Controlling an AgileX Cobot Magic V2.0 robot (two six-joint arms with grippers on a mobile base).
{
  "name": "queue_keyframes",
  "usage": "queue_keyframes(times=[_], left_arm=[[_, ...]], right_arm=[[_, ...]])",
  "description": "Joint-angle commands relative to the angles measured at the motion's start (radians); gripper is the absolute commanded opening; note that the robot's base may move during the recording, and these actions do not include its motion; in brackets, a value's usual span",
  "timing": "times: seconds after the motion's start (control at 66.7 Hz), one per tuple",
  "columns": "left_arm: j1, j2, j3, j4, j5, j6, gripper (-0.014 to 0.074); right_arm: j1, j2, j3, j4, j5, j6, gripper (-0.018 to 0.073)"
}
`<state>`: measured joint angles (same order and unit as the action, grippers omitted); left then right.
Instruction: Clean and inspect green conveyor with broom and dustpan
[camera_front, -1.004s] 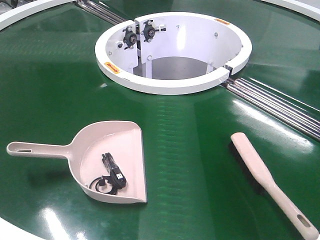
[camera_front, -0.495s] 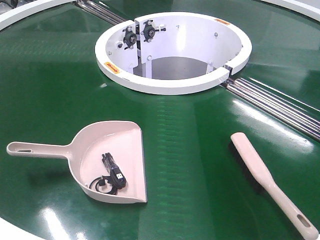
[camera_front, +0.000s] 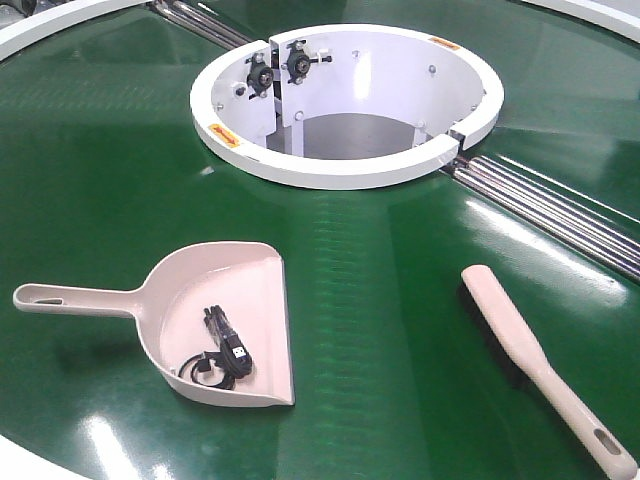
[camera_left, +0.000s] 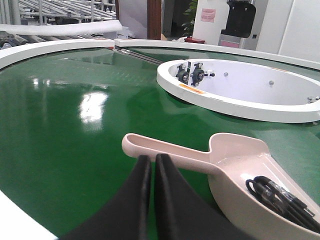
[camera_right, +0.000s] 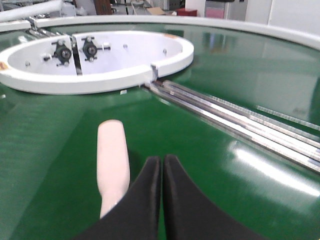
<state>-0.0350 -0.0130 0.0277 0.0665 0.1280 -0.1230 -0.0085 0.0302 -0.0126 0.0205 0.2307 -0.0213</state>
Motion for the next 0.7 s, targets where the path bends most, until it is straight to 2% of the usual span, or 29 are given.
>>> queue_keyframes(times=[0.0, 0.045, 0.225, 0.45, 0.689], left_arm=[[0.002, -0.014, 0.031, -0.007, -0.066, -0.01, -0.0007], [0.002, -0.014, 0.031, -0.007, -0.066, -0.01, -0.0007], [0.002, -0.014, 0.031, -0.007, -0.066, -0.01, -0.0007], [0.002, -0.014, 0.031, -0.007, -0.066, -0.01, -0.0007], [0.002, -0.014, 0.031, -0.007, -0.066, -0.01, -0.0007]], right_arm=[[-0.006, -0.035, 0.063, 0.037, -0.159, 0.001, -0.001], [-0.006, -0.065, 0.061, 0.041, -0.103, 0.001, -0.001], [-0.005, -0.06, 0.061, 0.034, -0.135, -0.002, -0.001], [-0.005, -0.06, 0.061, -0.049, -0.137, 0.06, -0.001], [-0.005, -0.06, 0.061, -0.038, -0.129, 0.08, -0.001]])
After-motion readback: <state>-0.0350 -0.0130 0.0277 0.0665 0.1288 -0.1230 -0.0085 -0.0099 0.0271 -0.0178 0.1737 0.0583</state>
